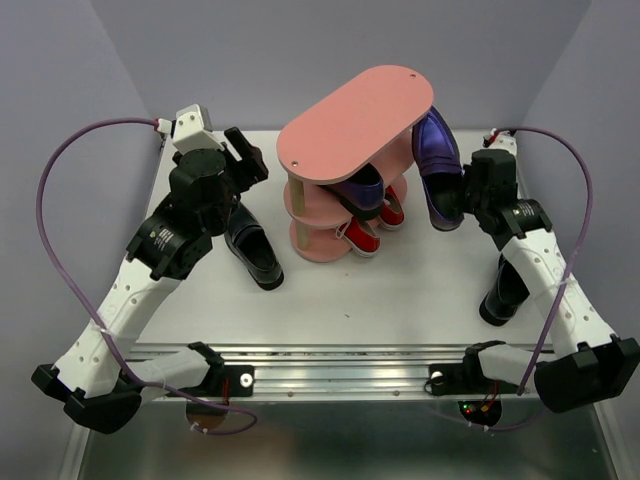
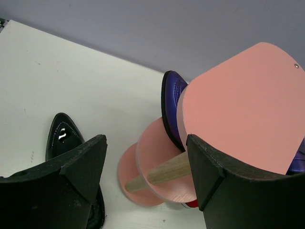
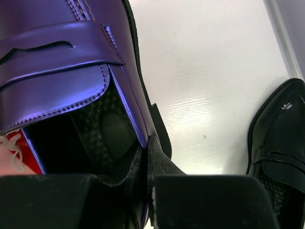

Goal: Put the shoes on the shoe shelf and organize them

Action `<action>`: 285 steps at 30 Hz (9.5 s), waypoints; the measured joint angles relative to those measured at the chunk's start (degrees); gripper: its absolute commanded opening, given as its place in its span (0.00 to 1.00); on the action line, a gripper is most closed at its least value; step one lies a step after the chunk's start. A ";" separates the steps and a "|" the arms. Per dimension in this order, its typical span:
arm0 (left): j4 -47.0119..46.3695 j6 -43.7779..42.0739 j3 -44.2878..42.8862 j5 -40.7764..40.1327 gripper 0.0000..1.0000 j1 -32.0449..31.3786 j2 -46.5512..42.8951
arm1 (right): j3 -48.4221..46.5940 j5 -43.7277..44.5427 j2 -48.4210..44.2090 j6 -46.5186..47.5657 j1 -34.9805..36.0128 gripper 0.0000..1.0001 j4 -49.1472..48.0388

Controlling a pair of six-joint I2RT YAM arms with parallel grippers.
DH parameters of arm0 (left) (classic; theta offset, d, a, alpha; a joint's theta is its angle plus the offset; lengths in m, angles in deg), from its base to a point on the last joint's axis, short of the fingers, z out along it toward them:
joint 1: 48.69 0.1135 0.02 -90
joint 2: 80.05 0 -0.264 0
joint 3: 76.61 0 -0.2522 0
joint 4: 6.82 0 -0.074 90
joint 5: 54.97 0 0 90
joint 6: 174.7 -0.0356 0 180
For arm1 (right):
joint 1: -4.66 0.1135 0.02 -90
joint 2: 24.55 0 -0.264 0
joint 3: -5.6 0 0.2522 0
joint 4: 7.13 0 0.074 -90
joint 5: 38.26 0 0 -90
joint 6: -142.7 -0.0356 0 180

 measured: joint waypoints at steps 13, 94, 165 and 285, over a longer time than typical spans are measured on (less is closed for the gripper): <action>0.00 0.11 0.50 0.85 0.79 0.35 0.02 | -4.28 -9.05 4.17 3.78 0.00 0.01 2.56; -0.02 1.66 4.26 0.90 0.79 1.09 -3.56 | -21.99 -29.55 16.15 9.84 0.00 1.00 -2.05; -0.85 2.08 5.75 2.25 0.78 1.53 -2.14 | -19.19 -28.55 19.34 8.96 -0.61 1.00 -5.01; -3.28 -6.75 7.28 3.34 0.77 3.37 1.31 | 20.00 -16.65 1.62 -11.54 -14.16 0.89 -2.51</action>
